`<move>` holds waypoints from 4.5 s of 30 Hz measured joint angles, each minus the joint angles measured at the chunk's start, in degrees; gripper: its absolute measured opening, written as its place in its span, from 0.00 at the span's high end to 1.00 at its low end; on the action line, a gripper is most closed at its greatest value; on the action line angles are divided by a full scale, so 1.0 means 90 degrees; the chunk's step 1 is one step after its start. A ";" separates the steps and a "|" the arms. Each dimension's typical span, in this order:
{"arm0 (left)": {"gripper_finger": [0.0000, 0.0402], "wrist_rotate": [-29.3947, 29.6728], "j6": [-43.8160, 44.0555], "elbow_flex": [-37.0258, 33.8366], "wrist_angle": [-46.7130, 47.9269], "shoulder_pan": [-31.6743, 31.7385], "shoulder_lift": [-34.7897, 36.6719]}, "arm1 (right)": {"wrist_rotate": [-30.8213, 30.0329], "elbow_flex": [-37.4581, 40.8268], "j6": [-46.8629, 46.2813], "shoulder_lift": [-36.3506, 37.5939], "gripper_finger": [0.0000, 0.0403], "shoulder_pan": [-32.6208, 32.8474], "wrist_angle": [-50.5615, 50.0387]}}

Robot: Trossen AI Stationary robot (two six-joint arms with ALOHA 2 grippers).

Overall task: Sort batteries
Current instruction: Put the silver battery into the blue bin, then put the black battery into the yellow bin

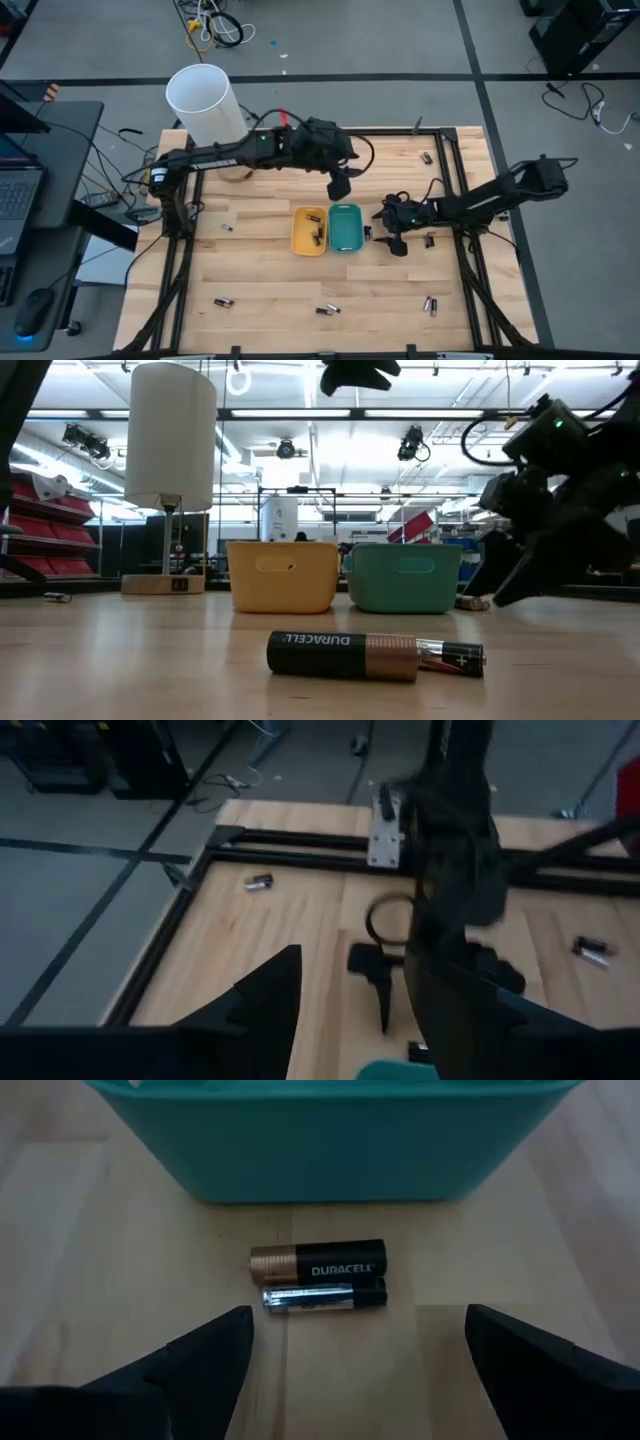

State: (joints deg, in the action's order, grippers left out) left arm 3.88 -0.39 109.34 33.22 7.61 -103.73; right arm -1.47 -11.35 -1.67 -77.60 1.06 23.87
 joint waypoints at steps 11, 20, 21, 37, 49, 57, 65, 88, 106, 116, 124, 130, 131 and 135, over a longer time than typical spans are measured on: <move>0.52 0.0015 0.0258 0.0017 -0.0053 0.0011 0.0456 | 0.0123 -0.0017 0.0269 -0.0962 0.16 -0.0002 0.1042; 0.52 0.0236 0.0407 0.0017 0.0229 0.0005 0.0581 | 0.0041 -0.0036 -0.0180 -0.0993 0.34 0.0083 0.0921; 0.52 0.0248 0.0449 0.0017 0.0279 0.0005 0.0581 | 0.0010 -0.0036 -0.0221 -0.0992 0.37 0.0090 0.0906; 0.52 -0.0210 0.0889 0.0012 0.1513 0.0269 0.0581 | 0.0136 -0.0137 -0.0229 -0.0517 0.52 0.0073 0.0412; 0.52 -0.0197 0.0583 -0.0132 0.2436 0.0419 0.0586 | 0.0241 -0.0392 -0.0192 0.0739 0.51 0.0041 -0.0956; 0.52 -0.0343 0.0748 -0.1158 0.2586 0.0447 0.0578 | 0.0237 -0.0408 -0.0192 0.1854 0.51 0.0039 -0.0894; 0.52 -0.0838 0.1261 -0.2056 0.2016 0.0436 0.0572 | 0.0230 -0.0413 -0.0153 0.2457 0.51 0.0034 -0.0671; 0.52 -0.0912 0.1065 -0.2285 0.1243 0.0404 0.0577 | 0.1556 -0.0540 0.0873 0.1127 0.51 -0.0315 0.0562; 0.52 -0.1056 0.0690 -0.2280 0.1598 0.0403 0.0577 | 0.1174 -0.1484 0.0162 -0.0219 0.29 -0.0345 0.0474; 0.52 -0.1061 -0.0424 -0.2280 0.1861 0.0497 0.0577 | -0.0284 -0.1671 0.0060 0.1482 0.18 -0.0345 -0.1125; 0.52 -0.1144 -0.1232 -0.2280 0.1208 0.0991 0.0577 | -0.0861 -0.1443 -0.1161 0.2146 0.16 -0.0299 -0.2898; 0.52 -0.1746 -0.1393 -0.2280 0.0607 0.1332 0.0577 | -0.0732 -0.1086 -0.2108 0.1662 0.15 0.0316 -0.2946; 0.52 -0.1819 -0.1481 -0.2280 0.0570 0.1371 0.0577 | -0.0732 -0.1061 -0.2249 0.1553 0.14 0.0442 -0.2945; 0.52 -0.1895 -0.1799 -0.2280 0.0614 0.1479 0.0577 | -0.0922 -0.1022 -0.2780 0.1127 0.14 0.0896 -0.2843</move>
State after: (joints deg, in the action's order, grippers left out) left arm -13.18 -16.58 88.82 38.74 20.92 -98.54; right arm -9.77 -20.56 -26.70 -67.46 9.12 -1.72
